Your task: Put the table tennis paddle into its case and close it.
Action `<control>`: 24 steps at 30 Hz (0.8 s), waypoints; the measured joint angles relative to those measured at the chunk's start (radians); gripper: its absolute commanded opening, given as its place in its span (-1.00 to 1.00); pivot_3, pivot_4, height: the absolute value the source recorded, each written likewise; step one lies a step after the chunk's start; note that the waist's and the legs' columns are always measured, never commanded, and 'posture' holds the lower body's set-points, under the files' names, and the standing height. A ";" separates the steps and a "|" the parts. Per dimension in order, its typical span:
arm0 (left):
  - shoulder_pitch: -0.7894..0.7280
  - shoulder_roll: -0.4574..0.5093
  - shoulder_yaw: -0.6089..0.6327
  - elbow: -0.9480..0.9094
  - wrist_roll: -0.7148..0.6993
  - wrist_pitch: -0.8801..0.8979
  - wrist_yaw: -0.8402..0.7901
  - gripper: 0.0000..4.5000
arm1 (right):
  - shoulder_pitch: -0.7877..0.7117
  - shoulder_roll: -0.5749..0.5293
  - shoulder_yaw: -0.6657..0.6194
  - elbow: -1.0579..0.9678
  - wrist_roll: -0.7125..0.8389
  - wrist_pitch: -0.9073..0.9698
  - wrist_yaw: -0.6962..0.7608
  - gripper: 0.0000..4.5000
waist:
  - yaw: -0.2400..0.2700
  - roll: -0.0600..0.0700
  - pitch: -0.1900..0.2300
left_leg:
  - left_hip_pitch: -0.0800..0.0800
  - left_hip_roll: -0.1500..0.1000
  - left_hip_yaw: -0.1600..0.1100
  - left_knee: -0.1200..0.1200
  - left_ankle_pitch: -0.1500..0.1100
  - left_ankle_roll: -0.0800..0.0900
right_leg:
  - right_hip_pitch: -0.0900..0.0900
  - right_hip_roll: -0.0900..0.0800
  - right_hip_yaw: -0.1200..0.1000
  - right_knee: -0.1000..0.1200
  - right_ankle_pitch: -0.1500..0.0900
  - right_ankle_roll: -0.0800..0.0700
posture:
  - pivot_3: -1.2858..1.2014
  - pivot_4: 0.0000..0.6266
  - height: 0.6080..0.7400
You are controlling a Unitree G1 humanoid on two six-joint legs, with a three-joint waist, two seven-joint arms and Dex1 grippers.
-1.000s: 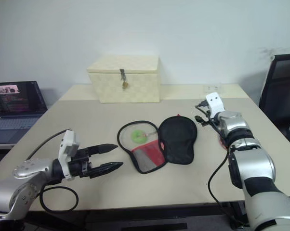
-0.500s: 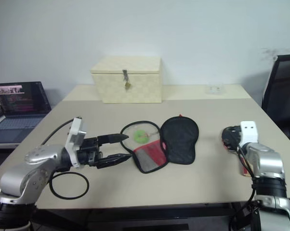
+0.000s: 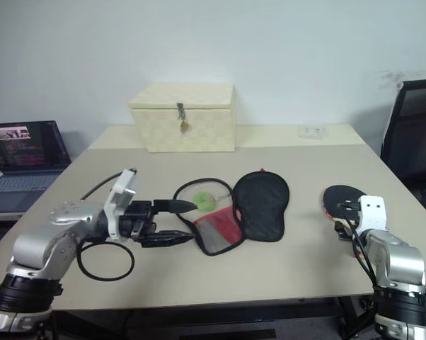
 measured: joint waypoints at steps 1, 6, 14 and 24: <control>0.000 0.000 0.000 0.000 0.003 0.000 0.000 0.86 | 0.000 -0.003 0.000 0.009 0.000 -0.009 -0.001 0.99 | 0.000 0.000 0.000 | 0.000 0.000 0.000 0.000 0.000 0.000 | 0.000 0.000 0.000 0.000 0.000 0.000 | 0.03 -0.52 1.00; 0.021 0.000 0.002 -0.006 0.005 -0.001 0.011 0.86 | 0.016 -0.011 0.003 0.006 0.000 -0.012 -0.005 0.99 | 0.000 0.000 0.000 | 0.000 0.000 -0.001 0.000 0.000 0.000 | 0.000 0.000 0.000 0.000 0.000 0.000 | 0.03 -0.52 1.00; 0.040 0.000 0.014 -0.008 0.005 -0.003 0.023 0.86 | 0.050 0.004 0.002 -0.042 0.002 0.024 -0.030 0.99 | 0.001 -0.001 0.000 | 0.000 0.000 -0.001 0.000 0.000 0.000 | 0.000 0.000 0.000 0.000 0.000 0.000 | 0.03 -0.52 1.00; 0.039 -0.001 0.014 -0.007 0.013 -0.025 0.024 0.86 | -0.027 0.009 0.009 0.100 0.010 -0.039 -0.021 0.32 | -0.005 -0.003 -0.002 | 0.004 0.000 0.001 0.000 0.000 0.000 | 0.003 0.000 0.000 0.000 0.000 0.001 | 0.03 -0.52 1.00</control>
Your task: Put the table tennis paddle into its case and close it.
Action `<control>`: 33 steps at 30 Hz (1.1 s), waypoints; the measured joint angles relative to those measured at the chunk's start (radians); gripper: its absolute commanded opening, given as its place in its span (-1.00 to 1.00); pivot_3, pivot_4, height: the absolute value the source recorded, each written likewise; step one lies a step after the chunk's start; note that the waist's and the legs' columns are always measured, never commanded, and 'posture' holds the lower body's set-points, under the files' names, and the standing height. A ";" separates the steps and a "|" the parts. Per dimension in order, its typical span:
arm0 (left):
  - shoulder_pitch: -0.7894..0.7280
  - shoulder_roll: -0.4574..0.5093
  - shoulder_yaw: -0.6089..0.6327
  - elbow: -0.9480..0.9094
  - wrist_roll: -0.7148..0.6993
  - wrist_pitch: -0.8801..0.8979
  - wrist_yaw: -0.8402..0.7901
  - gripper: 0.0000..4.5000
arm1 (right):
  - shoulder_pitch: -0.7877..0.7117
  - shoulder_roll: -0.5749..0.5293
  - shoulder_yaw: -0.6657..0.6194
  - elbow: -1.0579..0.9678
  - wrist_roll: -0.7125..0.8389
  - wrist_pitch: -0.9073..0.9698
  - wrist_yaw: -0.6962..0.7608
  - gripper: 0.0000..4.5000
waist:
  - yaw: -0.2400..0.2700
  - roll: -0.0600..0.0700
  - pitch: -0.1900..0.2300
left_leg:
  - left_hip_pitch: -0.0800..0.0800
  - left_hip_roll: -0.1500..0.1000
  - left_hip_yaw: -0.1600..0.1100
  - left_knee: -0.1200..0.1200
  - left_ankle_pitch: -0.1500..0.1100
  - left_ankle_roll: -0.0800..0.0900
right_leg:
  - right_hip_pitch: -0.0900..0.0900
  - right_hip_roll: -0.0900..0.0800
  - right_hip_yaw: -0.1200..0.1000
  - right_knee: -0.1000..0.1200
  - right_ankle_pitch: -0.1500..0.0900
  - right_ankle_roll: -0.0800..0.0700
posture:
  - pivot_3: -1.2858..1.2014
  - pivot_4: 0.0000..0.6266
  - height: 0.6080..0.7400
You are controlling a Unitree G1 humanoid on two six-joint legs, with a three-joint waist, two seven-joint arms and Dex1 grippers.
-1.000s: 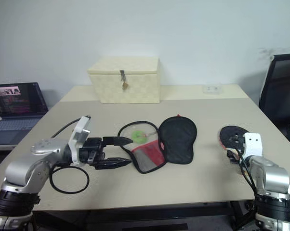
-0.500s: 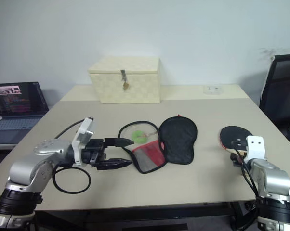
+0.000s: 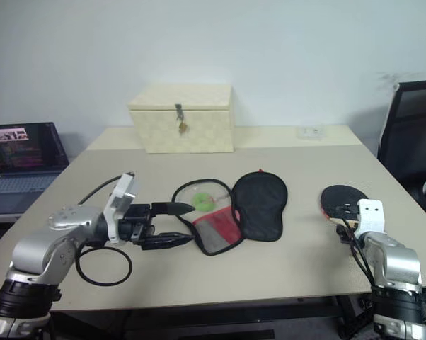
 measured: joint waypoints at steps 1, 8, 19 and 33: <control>0.000 0.000 0.000 0.000 0.000 0.000 0.001 0.86 | -0.008 0.000 -0.001 0.017 0.003 -0.005 0.000 0.17 | 0.000 -0.001 -0.001 | 0.001 0.000 0.000 0.000 0.000 0.000 | 0.001 0.000 0.000 0.000 0.000 0.000 | 0.03 -0.52 1.00; 0.025 0.003 0.008 -0.006 0.002 -0.003 0.010 0.86 | -0.039 0.001 -0.007 0.087 0.014 -0.034 -0.008 -0.51 | 0.000 -0.002 -0.001 | 0.011 0.000 -0.001 0.000 0.000 0.000 | 0.013 0.000 0.001 -0.003 -0.001 0.001 | 0.03 -0.52 1.00; 0.097 0.022 0.059 -0.052 -0.008 0.005 0.041 0.86 | -0.172 0.159 0.059 -0.264 0.103 0.189 -0.043 -0.51 | -0.004 0.003 0.002 | 0.007 0.003 -0.003 -0.004 0.000 0.000 | 0.006 0.000 0.000 -0.001 -0.002 -0.001 | 0.03 -0.52 1.00; 0.129 0.027 0.079 -0.085 -0.015 0.016 0.067 0.86 | -0.151 0.446 0.204 -0.307 0.120 0.255 -0.143 -0.51 | 0.005 0.003 0.002 | -0.006 0.002 -0.004 -0.001 0.000 0.000 | -0.005 -0.005 -0.002 -0.002 0.001 -0.003 | 0.03 -0.52 1.00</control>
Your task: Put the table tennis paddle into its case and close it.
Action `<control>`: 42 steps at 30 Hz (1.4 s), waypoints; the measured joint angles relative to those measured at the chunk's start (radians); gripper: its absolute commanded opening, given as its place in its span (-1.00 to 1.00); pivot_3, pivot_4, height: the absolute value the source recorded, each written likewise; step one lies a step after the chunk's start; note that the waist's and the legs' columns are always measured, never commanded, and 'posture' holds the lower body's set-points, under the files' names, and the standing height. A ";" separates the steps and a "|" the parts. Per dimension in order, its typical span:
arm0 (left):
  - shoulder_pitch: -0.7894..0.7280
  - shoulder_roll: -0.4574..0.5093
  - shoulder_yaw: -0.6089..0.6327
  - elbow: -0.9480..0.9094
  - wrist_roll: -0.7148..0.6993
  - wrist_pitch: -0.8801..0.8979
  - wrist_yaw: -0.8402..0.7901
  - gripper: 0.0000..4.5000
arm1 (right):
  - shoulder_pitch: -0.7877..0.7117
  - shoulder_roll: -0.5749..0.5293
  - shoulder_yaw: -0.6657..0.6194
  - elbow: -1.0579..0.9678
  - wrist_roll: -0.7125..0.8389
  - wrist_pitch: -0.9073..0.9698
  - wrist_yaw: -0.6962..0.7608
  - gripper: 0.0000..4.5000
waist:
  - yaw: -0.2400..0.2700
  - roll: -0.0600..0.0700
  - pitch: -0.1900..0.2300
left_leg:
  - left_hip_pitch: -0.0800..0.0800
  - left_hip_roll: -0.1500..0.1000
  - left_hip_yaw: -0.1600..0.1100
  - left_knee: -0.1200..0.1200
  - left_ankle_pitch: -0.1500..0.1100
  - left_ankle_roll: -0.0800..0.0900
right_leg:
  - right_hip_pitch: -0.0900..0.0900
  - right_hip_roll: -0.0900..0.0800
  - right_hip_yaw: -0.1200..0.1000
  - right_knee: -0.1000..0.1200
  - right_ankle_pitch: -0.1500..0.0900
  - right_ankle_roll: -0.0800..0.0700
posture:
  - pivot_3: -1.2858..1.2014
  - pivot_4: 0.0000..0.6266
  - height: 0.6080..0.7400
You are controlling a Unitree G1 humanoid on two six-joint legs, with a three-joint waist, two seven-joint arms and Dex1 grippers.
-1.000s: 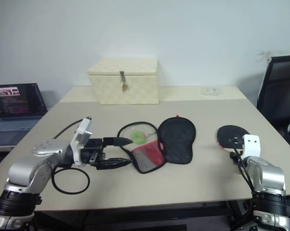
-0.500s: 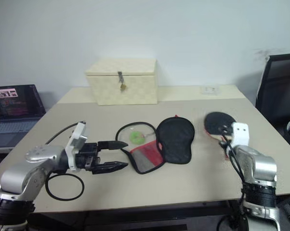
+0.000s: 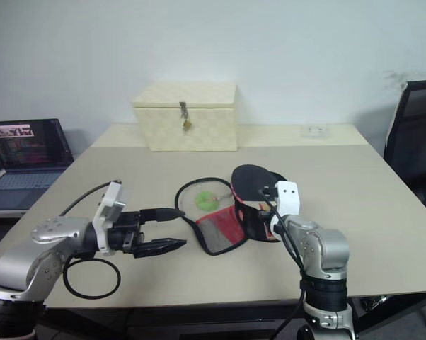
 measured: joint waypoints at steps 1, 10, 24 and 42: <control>0.001 0.000 0.004 -0.003 -0.002 0.005 0.001 0.86 | 0.000 -0.002 0.007 0.024 -0.003 -0.020 0.000 -0.51 | 0.000 0.000 0.000 | 0.000 0.000 0.000 0.000 0.000 0.000 | 0.000 0.000 0.000 0.000 0.000 0.000 | 0.03 -0.52 1.00; 0.011 0.000 0.010 -0.025 -0.008 0.010 0.018 0.86 | -0.031 -0.008 0.025 0.224 -0.052 -0.180 -0.009 -0.51 | -0.004 0.000 0.000 | 0.000 0.000 0.000 0.000 0.000 0.000 | 0.000 0.000 0.000 0.000 0.000 0.000 | 0.03 -0.52 1.00; 0.025 0.000 0.020 -0.028 -0.016 0.011 0.021 0.86 | -0.051 0.009 0.052 0.310 -0.087 -0.270 -0.028 0.08 | -0.004 0.000 0.000 | 0.000 0.000 0.000 0.000 0.000 0.000 | 0.000 0.000 0.000 0.000 0.000 -0.001 | 0.03 -0.52 1.00; 0.055 -0.001 0.018 0.109 0.144 -0.063 0.184 0.42 | -0.012 -0.344 0.110 -0.162 0.239 -0.070 0.436 1.00 | -0.002 0.000 0.000 | 0.001 0.000 -0.001 0.000 0.000 0.000 | 0.000 0.000 -0.001 0.000 -0.001 0.002 | 0.03 -0.52 1.00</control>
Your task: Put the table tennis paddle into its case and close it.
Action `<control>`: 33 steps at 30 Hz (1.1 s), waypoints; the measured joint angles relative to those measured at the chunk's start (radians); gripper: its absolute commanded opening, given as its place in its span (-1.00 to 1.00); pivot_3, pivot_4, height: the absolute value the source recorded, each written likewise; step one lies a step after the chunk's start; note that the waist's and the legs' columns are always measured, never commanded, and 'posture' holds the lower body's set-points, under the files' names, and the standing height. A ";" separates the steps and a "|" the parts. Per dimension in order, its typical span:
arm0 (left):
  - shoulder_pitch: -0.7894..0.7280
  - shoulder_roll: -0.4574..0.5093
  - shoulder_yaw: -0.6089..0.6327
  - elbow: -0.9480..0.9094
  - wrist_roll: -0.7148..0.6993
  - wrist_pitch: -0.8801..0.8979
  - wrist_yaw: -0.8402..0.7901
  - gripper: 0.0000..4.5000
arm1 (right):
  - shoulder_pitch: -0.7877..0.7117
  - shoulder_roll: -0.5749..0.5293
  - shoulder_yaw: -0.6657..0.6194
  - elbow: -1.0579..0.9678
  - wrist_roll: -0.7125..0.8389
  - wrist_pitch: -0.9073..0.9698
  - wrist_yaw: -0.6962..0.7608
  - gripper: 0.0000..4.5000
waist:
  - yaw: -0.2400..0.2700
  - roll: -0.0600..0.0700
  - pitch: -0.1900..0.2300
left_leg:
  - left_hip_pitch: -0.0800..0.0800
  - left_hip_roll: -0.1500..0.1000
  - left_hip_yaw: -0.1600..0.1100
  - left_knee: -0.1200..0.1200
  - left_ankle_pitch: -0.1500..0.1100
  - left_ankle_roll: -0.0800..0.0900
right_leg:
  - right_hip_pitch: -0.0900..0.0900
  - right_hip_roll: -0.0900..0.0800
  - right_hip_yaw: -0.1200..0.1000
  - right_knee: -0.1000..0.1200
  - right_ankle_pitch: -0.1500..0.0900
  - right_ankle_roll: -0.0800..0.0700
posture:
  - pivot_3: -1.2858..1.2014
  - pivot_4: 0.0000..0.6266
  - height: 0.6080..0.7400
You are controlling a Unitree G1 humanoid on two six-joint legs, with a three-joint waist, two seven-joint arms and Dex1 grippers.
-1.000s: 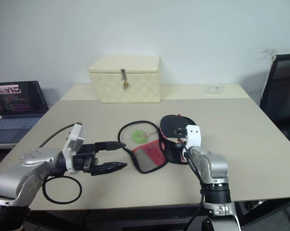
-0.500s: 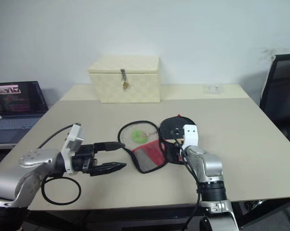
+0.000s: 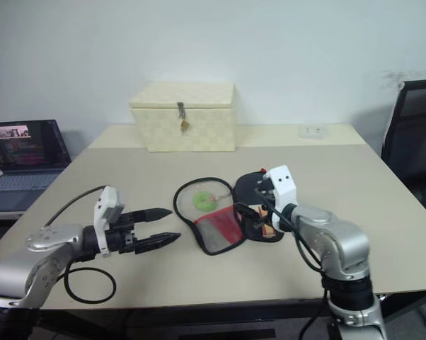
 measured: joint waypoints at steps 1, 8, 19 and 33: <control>-0.001 0.000 -0.005 0.033 0.027 -0.014 0.010 0.25 | -0.002 -0.033 -0.015 -0.005 0.027 0.006 0.035 1.00 | 0.000 0.000 0.000 | 0.000 0.000 0.000 0.000 0.000 0.000 | 0.000 0.000 0.000 0.000 0.000 0.000 | 0.03 -0.52 1.00; -0.065 -0.002 -0.061 0.170 0.141 -0.040 0.053 -0.89 | -0.019 -0.149 -0.052 -0.044 0.183 0.022 0.177 1.00 | 0.002 0.000 0.000 | 0.000 0.000 0.000 0.000 0.000 0.000 | 0.000 0.000 0.000 0.000 0.000 0.000 | 0.03 -0.52 1.00; -0.239 -0.157 -0.153 0.449 0.323 -0.133 0.204 -0.98 | -0.021 -0.183 -0.050 -0.049 0.212 0.007 0.176 1.00 | 0.010 -0.001 -0.001 | -0.001 -0.001 0.000 0.001 0.000 0.000 | 0.000 0.000 -0.001 0.000 0.001 -0.002 | 0.03 -0.52 1.00; -0.507 -0.386 -0.195 0.551 0.354 -0.184 0.210 -0.98 | -0.021 -0.209 -0.094 -0.028 0.242 0.002 0.122 1.00 | 0.032 -0.002 -0.001 | -0.003 -0.004 -0.002 0.003 0.000 0.000 | 0.001 0.000 -0.003 0.000 0.002 -0.001 | 0.03 -0.52 1.00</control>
